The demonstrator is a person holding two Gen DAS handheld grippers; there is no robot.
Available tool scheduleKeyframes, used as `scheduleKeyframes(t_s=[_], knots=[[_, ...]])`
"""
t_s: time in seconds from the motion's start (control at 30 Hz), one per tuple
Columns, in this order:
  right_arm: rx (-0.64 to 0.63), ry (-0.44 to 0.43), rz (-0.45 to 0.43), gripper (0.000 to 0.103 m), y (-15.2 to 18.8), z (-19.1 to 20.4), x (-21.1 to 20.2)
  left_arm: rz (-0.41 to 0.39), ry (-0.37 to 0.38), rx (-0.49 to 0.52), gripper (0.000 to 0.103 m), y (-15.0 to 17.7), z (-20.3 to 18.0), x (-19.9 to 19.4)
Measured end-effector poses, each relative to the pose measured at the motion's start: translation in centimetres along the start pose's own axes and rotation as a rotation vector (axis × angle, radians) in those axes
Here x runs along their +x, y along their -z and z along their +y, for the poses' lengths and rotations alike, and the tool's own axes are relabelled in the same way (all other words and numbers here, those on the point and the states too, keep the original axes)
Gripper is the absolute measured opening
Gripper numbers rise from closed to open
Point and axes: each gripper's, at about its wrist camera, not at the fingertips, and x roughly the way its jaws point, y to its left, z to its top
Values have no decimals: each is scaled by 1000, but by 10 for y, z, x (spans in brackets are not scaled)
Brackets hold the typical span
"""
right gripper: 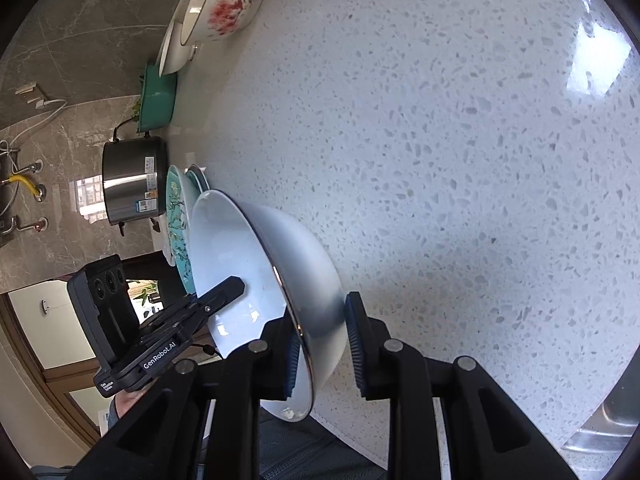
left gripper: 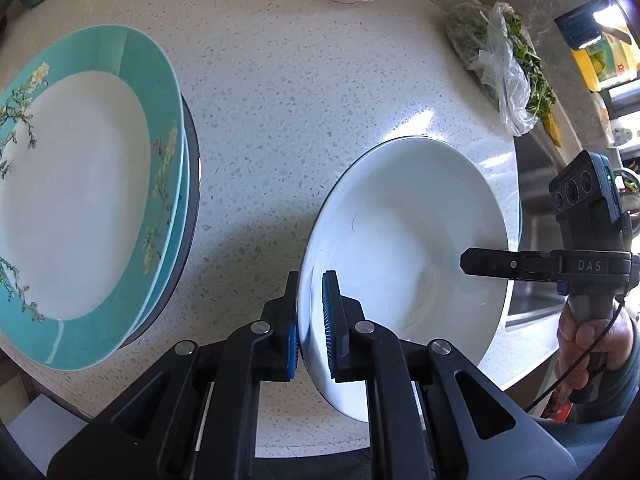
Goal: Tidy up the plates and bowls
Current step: 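Lift the large white bowl with both grippers and carry it beside the plate stack, then lower the large white bowl onto the counter and open both grippers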
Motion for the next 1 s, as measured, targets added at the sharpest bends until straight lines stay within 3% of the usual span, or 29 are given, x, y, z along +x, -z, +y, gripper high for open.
scheduleKeyframes(t_s=[0.17,0.27,0.3,0.33,0.4,0.47,0.53,0.67,0.73,0.83,0.93,1.0], knots=[[-7,-15,2,31,0,-3,-3,-11,8,-16,10,1,3,-1],[-18,-23,-16,51,3,-3,-15,-41,18,0,22,5,-2,-20],[-20,-12,-28,62,4,-2,-21,-63,27,7,42,6,-4,-33],[-27,6,-46,67,4,0,-31,-90,43,17,74,5,-6,-49],[-53,15,-97,71,0,4,-51,-166,91,38,101,-2,-3,-87],[-73,42,-158,80,-9,12,-70,-227,91,48,103,-14,6,-118],[-96,81,-216,81,-17,25,-84,-323,76,65,103,-37,25,-157],[-217,66,-344,86,-35,88,-100,-503,36,97,103,-93,78,-201],[-293,58,-390,88,-46,129,-95,-493,-13,73,103,-128,110,-200],[-445,83,-421,88,-73,199,-66,-438,-10,19,103,-180,154,-184],[-480,87,-432,88,-110,246,-31,-415,-5,-12,101,-236,193,-163],[-430,103,-458,84,-143,265,-9,-414,7,6,101,-268,207,-150]])
